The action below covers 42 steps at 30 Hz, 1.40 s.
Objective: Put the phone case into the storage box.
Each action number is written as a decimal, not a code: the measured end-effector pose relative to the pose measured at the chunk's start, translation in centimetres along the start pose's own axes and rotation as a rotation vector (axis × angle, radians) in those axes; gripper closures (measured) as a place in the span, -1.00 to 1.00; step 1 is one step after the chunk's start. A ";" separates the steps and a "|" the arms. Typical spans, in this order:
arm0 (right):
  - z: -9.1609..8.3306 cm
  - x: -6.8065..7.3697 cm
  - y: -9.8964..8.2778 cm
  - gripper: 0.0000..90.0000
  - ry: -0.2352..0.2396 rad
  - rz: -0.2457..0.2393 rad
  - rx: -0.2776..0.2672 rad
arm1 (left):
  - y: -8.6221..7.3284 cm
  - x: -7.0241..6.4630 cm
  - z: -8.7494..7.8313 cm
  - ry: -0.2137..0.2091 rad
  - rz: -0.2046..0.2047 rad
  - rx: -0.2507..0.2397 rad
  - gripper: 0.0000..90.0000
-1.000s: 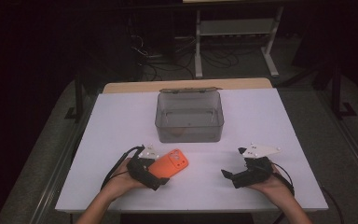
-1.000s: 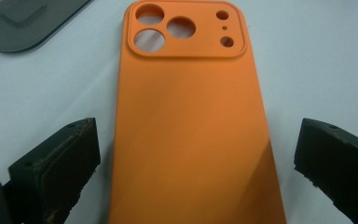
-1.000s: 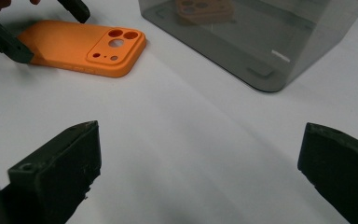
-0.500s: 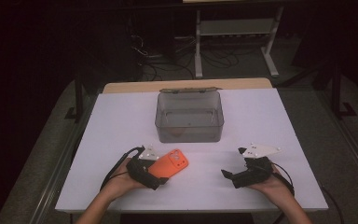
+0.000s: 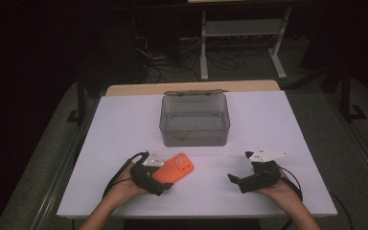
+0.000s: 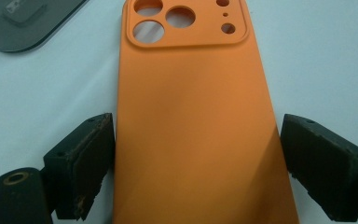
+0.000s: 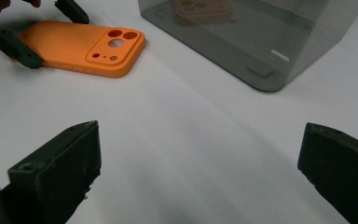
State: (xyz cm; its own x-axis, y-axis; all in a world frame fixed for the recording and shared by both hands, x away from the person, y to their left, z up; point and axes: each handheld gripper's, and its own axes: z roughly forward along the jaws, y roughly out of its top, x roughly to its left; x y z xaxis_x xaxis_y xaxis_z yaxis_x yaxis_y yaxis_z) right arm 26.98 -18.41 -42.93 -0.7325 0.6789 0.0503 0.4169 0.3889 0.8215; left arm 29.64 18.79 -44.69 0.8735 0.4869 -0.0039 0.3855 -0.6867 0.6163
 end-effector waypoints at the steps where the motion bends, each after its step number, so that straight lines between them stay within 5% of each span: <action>1: 0.0 0.0 0.0 -1.00 0.000 -0.002 0.001 | 0.0 0.0 0.0 0.002 -0.001 -0.002 -0.75; 13: 0.1 0.0 0.0 -1.00 0.002 -0.002 0.000 | 0.1 -0.2 0.0 0.004 0.022 0.006 -0.69; 42: 0.1 -0.1 0.0 -1.00 0.003 -0.001 0.001 | 0.3 0.2 -0.2 -0.018 0.002 0.016 -0.64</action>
State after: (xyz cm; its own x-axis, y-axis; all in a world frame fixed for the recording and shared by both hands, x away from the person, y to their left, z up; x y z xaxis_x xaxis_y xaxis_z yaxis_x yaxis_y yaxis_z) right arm 27.08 -18.41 -42.99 -0.7344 0.6768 0.0512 0.4168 0.3901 0.8210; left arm 29.85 18.74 -44.32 0.8793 0.4759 -0.0169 0.3883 -0.6960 0.6039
